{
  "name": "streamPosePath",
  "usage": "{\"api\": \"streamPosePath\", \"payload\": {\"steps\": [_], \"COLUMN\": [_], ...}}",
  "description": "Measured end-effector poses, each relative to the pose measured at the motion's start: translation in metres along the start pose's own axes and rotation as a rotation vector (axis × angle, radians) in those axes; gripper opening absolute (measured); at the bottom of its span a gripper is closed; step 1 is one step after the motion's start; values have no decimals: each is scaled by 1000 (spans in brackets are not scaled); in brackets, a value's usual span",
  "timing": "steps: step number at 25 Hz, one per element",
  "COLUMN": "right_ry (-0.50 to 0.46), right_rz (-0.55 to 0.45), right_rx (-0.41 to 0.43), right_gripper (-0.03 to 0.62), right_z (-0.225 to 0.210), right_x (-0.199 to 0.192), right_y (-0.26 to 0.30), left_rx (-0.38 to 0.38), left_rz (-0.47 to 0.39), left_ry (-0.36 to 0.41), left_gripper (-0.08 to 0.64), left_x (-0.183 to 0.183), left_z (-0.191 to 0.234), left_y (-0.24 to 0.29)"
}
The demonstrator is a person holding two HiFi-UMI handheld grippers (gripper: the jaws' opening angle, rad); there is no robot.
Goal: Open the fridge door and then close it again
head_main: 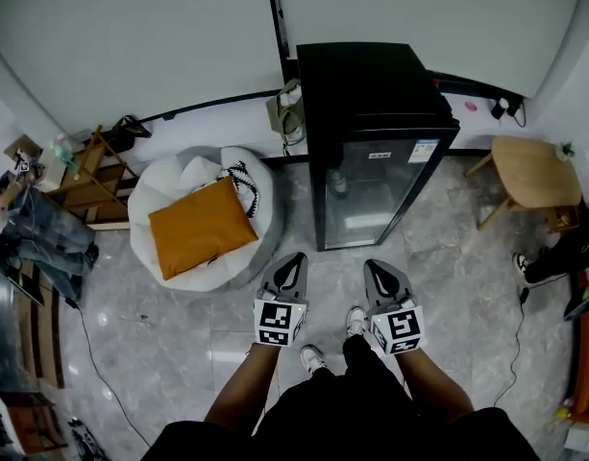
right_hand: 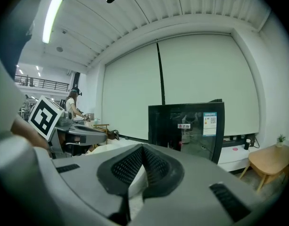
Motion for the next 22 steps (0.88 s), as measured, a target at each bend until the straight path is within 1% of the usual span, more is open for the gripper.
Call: {"api": "streamPosePath", "payload": {"steps": [4,8,13,20,21,22], "right_ry": [9,14,20,31,34,38], "right_rz": [27,57,74,74,73,72], "right_rx": [36,65,92,113,114,115], "right_gripper": [15,15,15,15,15,15], "right_z": [-14,-30,-45,-57,-58,-60], "right_x": [-8,-17,-25,-31,-32,-33], "right_y": [20,35,58,84,87,90], "left_rx": [16,42,77,75,74,73], "left_rz": [29,29,64,55,53,53], "left_ry": [1,-1,18,-14,-20,-23], "left_gripper": [23,23,25,26,33,84], "left_x": [0,5,4,6,6,6], "left_z": [9,19,35,48,50,51], "left_y": [26,49,76,110,115,120]}}
Point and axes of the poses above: the fingertips, and each gripper's own axes: y forward along the fingers, z to its left, x out of its top, the point moved 2 cm from there along -y, backward along the fingers, and after that the axes turned 4 degrees about -y, right-handed, at the moved point
